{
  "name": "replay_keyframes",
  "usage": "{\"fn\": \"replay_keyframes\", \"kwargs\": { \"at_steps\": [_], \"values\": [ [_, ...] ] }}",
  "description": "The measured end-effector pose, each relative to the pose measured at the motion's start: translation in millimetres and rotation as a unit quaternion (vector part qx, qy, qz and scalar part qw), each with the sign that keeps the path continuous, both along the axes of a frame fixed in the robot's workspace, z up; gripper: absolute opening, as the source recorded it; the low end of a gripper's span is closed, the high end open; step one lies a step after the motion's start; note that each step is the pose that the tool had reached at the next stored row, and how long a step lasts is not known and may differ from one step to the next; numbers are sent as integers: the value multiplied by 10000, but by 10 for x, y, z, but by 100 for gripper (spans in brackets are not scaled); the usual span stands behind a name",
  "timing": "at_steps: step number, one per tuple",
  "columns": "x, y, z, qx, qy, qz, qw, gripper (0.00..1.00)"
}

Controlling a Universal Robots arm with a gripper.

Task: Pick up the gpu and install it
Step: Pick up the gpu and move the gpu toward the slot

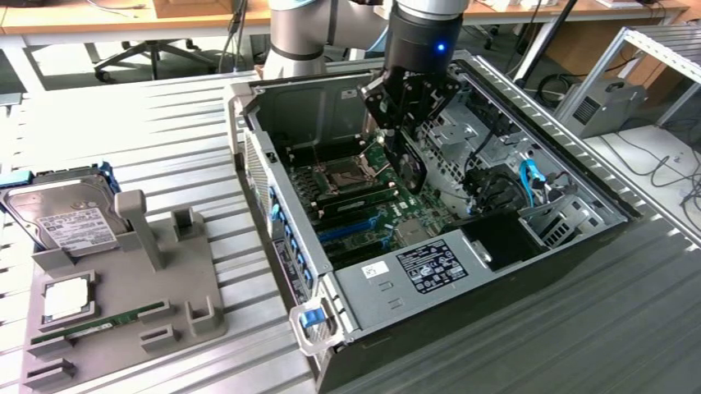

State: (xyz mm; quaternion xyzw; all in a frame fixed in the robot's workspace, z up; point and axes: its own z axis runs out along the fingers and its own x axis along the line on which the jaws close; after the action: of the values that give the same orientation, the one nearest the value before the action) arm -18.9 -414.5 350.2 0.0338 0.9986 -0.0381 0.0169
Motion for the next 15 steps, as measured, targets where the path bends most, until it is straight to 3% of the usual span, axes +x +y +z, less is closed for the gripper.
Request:
{"fn": "replay_keyframes", "kwargs": {
  "at_steps": [5, 15],
  "values": [
    [14, 6, -29, -6, 0, 1, 10000, 27],
    [64, 65, -74, -7, 0, 17, 10000, 27]
  ]
}}
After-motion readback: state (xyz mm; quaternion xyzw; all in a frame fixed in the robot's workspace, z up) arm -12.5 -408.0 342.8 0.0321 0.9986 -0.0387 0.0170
